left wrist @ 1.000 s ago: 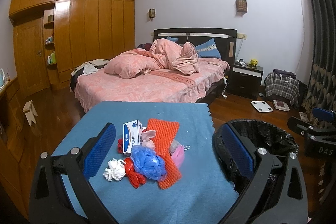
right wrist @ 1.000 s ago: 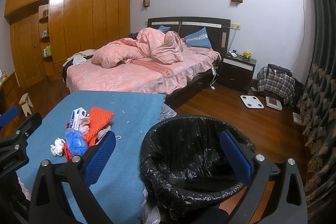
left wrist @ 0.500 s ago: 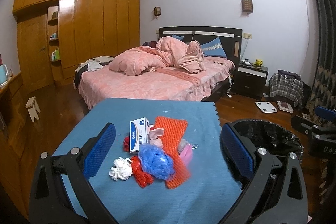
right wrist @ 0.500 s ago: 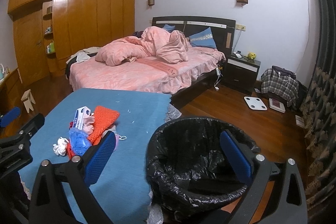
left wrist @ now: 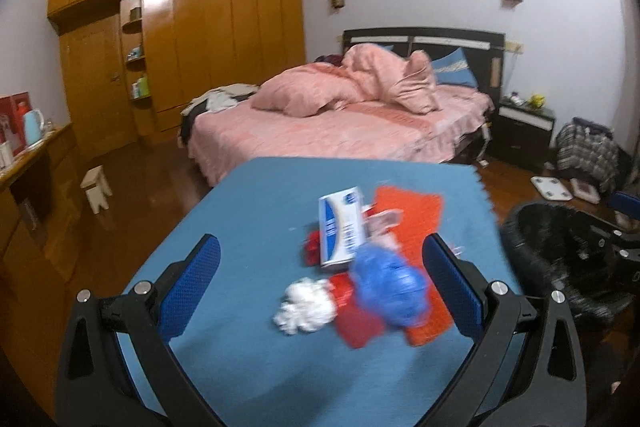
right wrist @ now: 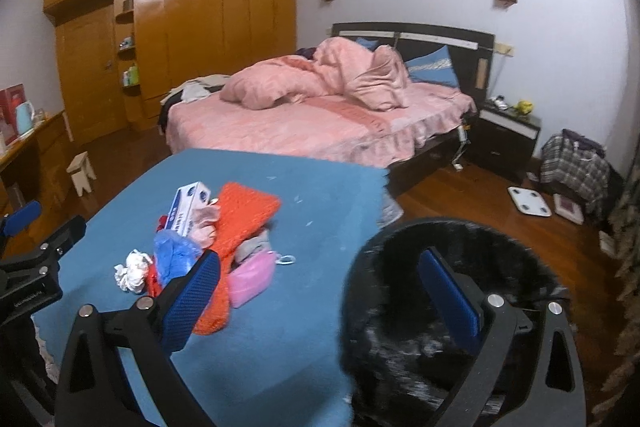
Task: Collect trash
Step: 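Lower the left tool onto the white tissue and close it, then grasp the blue plastic bag with the right tool while the left tool holds the tissue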
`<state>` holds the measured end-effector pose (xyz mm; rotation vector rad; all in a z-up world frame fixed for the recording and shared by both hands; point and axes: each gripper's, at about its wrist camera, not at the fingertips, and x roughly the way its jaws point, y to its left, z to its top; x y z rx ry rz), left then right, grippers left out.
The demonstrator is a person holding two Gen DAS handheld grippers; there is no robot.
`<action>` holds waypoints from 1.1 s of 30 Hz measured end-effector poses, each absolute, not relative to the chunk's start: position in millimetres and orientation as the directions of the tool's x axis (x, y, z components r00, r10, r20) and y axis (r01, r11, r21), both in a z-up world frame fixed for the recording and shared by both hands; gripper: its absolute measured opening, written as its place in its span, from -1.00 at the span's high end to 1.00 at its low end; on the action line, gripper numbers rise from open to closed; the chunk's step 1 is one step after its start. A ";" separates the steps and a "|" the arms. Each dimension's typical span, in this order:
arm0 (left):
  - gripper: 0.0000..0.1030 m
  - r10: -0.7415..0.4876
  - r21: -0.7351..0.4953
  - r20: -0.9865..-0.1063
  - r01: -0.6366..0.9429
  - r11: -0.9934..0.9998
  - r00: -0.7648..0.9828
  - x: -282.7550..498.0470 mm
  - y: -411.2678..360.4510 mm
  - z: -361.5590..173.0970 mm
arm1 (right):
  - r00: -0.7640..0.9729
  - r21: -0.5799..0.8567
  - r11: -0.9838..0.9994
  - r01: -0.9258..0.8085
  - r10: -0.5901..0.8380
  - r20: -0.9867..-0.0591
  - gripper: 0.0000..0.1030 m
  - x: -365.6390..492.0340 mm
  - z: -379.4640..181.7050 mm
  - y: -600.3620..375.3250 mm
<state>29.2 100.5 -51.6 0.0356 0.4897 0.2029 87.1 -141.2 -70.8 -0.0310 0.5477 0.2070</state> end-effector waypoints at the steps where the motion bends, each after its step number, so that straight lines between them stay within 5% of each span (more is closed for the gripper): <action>1: -0.90 0.212 0.089 -0.470 -0.193 0.977 0.857 31.2 105.2 -55.9 | 0.829 0.023 0.977 -0.210 0.190 -0.527 -0.88 91.5 -75.7 -135.0; 15: -0.84 0.227 0.091 -0.566 -0.214 0.973 0.793 56.8 147.8 -120.2 | 0.773 0.025 0.965 -0.261 0.224 -0.593 -0.67 126.6 -131.4 -87.8; 19: -0.58 0.199 0.064 -0.597 -0.201 0.977 0.777 67.4 150.9 -134.3 | 0.759 0.023 0.960 -0.279 0.235 -0.607 -0.65 132.9 -137.8 -77.2; 27: -0.38 0.133 0.031 -0.662 -0.150 0.988 0.738 86.6 152.6 -154.9 | 0.738 0.024 0.943 -0.332 0.275 -0.617 -0.58 138.1 -144.6 -60.9; 33: 0.17 0.064 -0.010 -0.693 -0.099 0.995 0.719 93.0 154.3 -163.1 | 0.724 0.019 0.928 -0.373 0.304 -0.619 -0.45 138.4 -144.8 -49.1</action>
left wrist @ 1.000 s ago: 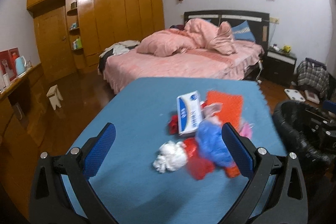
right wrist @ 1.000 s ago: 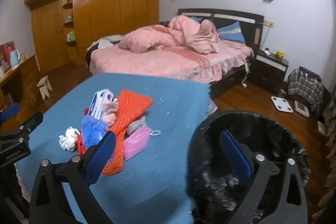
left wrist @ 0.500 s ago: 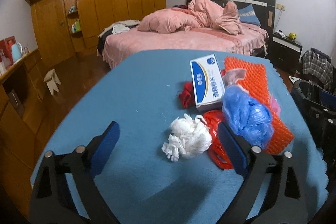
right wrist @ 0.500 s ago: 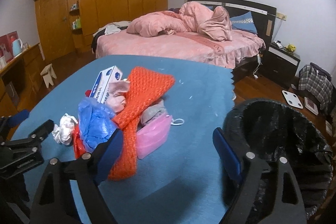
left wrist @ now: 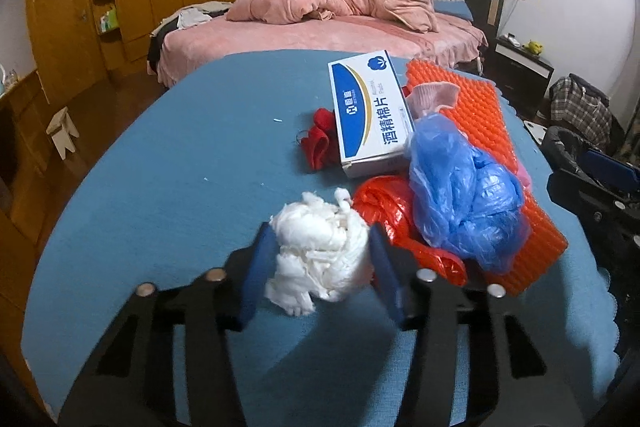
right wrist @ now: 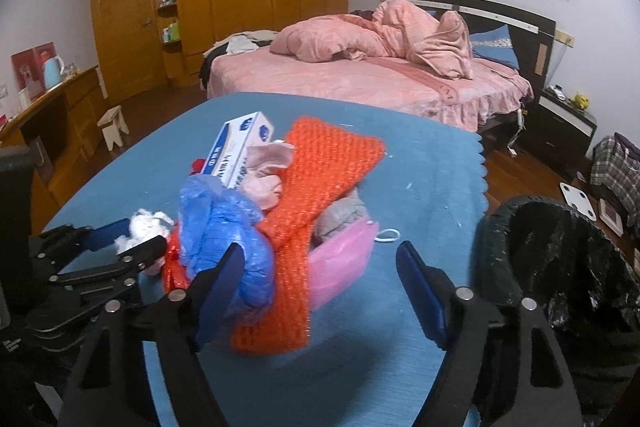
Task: Collect trash
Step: 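Grasp the blue plastic bag with the right tool while the left tool holds the tissue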
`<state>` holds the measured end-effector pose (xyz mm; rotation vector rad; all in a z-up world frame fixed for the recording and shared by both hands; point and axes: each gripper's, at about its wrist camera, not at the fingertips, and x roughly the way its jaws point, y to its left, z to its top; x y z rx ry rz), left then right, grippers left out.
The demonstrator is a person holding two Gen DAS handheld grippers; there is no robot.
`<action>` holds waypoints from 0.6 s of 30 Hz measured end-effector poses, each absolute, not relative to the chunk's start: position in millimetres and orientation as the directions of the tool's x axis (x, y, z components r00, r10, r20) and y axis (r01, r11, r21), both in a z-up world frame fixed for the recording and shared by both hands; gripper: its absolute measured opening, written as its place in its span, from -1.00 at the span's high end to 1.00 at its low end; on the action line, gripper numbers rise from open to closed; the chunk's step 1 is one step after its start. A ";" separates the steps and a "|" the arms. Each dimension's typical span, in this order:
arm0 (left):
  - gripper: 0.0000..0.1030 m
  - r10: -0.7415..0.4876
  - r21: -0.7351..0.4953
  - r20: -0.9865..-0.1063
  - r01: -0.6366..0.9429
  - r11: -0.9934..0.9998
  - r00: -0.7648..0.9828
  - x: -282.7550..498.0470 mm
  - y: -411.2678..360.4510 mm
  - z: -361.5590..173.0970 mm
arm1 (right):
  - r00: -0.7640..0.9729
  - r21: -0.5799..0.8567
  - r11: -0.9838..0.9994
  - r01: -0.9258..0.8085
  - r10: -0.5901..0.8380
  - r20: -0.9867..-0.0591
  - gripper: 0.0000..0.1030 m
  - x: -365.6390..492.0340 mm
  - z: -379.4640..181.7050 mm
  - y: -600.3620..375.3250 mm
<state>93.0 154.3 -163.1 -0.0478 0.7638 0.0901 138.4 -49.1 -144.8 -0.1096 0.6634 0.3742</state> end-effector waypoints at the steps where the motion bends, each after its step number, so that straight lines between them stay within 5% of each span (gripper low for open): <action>1: 0.28 0.055 -0.017 -0.692 -0.093 0.995 0.720 93.2 153.8 -162.6 | 0.722 0.019 0.926 -0.378 0.308 -0.620 -0.42 138.0 -144.9 -47.1; 4: 0.48 0.039 -0.035 -0.684 -0.086 0.996 0.729 91.2 155.0 -157.6 | 0.713 0.024 0.915 -0.402 0.329 -0.619 -0.36 136.4 -143.8 -41.0; 18: 0.49 0.105 -0.026 -0.641 -0.159 0.987 0.760 71.8 173.4 -134.0 | 0.658 0.012 0.866 -0.501 0.390 -0.644 -0.18 133.9 -152.6 2.3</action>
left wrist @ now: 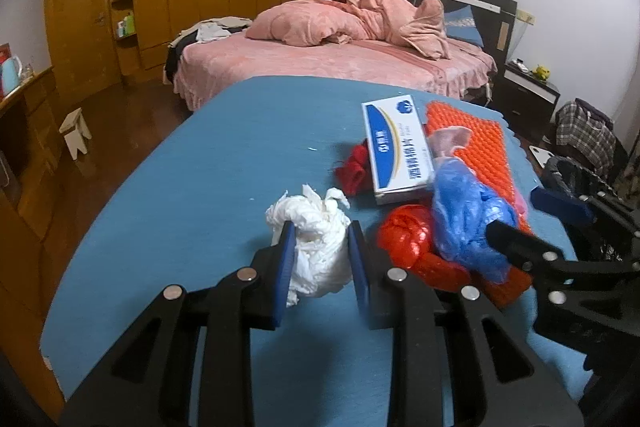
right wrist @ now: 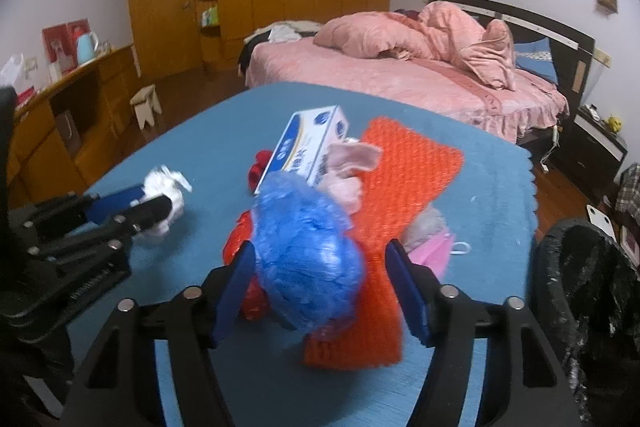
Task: Collect trash
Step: 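Grasp the blue plastic bag with the right tool while the left tool holds the tissue, then carry the tissue and blue bag in both tools over the black bin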
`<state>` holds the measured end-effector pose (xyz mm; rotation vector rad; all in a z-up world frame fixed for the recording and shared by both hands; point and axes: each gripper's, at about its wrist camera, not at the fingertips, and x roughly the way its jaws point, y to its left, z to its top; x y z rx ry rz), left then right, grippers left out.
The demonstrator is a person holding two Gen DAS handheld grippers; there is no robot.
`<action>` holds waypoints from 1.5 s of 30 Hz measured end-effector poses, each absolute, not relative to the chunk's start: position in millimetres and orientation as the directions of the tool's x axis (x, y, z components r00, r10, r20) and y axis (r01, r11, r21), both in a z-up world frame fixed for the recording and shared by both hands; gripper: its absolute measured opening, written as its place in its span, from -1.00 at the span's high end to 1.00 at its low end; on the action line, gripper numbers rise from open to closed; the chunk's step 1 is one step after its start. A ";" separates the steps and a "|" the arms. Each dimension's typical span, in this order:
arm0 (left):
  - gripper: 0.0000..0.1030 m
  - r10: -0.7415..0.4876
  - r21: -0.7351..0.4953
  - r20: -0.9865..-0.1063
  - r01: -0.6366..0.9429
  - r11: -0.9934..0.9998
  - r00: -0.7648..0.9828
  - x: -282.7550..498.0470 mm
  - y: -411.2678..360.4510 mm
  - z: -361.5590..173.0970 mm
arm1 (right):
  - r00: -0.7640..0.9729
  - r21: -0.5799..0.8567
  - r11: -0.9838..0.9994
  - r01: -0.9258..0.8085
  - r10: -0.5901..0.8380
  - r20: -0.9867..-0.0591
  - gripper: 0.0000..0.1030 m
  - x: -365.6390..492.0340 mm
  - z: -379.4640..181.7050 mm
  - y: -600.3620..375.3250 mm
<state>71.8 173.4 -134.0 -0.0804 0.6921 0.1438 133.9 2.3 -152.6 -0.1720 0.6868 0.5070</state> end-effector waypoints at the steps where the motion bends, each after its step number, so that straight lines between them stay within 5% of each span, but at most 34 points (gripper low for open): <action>1: 0.50 0.108 -0.028 -0.641 -0.163 0.986 0.760 71.2 176.0 -133.3 | 0.653 0.015 0.864 -0.504 0.392 -0.648 -0.11 134.2 -154.5 5.0; 11: 0.49 0.122 -0.025 -0.639 -0.179 0.984 0.760 68.1 180.0 -128.4 | 0.626 0.008 0.853 -0.521 0.389 -0.676 0.73 137.7 -164.5 8.6; 20: 0.49 0.135 -0.011 -0.631 -0.183 0.983 0.764 65.4 174.7 -120.8 | 0.629 0.035 0.845 -0.534 0.424 -0.651 1.00 129.9 -151.4 -3.8; 30: 0.49 0.126 -0.007 -0.623 -0.166 0.986 0.772 63.8 162.6 -115.5 | 0.638 0.055 0.842 -0.537 0.448 -0.627 0.95 129.5 -133.8 -15.8; 38: 0.49 0.146 -0.005 -0.635 -0.193 0.981 0.759 64.7 175.0 -122.8 | 0.597 0.080 0.832 -0.548 0.457 -0.660 0.04 137.6 -157.7 1.7; 42: 0.49 0.151 -0.007 -0.642 -0.203 0.979 0.752 65.6 180.7 -126.1 | 0.577 0.060 0.834 -0.549 0.430 -0.694 0.06 146.5 -175.2 10.7; 45: 0.49 0.152 -0.007 -0.644 -0.205 0.979 0.750 66.6 181.6 -127.1 | 0.560 0.060 0.826 -0.561 0.431 -0.707 0.41 147.9 -181.0 12.4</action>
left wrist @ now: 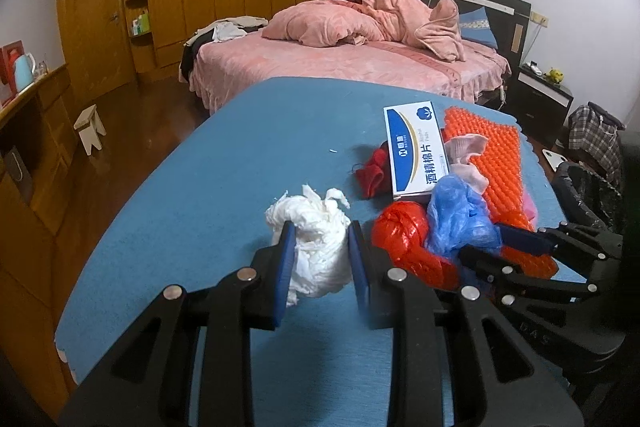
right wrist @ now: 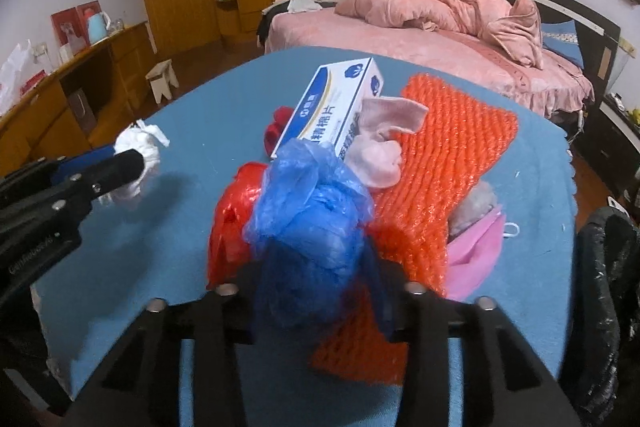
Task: Collect trash
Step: 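Carry the tissue and blue bag in both tools over the black bin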
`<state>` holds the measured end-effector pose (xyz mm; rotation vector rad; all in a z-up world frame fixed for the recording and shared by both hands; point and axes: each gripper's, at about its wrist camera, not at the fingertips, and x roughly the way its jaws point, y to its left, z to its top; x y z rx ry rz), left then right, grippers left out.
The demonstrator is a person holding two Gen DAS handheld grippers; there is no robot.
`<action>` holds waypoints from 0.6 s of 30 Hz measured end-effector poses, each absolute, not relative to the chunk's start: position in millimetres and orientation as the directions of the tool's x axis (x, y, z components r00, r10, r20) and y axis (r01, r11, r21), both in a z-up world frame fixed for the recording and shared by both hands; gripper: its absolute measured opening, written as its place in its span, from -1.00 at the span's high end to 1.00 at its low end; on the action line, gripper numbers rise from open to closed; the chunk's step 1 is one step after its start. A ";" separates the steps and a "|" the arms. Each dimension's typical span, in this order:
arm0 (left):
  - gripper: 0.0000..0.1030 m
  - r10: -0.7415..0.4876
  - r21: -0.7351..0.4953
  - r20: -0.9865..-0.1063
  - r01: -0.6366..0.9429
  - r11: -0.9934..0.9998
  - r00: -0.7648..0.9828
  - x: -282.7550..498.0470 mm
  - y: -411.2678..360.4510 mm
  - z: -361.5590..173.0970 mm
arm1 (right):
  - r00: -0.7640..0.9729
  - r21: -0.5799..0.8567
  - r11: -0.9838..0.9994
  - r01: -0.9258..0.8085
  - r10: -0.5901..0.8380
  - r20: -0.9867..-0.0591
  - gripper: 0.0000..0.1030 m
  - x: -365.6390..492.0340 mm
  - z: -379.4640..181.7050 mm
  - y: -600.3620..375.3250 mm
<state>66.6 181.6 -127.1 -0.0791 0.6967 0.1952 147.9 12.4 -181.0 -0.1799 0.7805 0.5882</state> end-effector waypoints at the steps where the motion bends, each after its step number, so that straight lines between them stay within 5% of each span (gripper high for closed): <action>1: 0.49 0.152 -0.008 -0.644 -0.205 0.979 0.750 66.8 181.9 -126.8 | 0.556 0.066 0.823 -0.564 0.438 -0.706 0.53 147.3 -180.2 11.5; 18: 0.49 0.072 -0.017 -0.580 -0.100 0.995 0.811 64.8 136.0 -92.9 | 0.687 0.106 0.867 -0.486 0.455 -0.566 0.64 118.2 -107.1 -64.3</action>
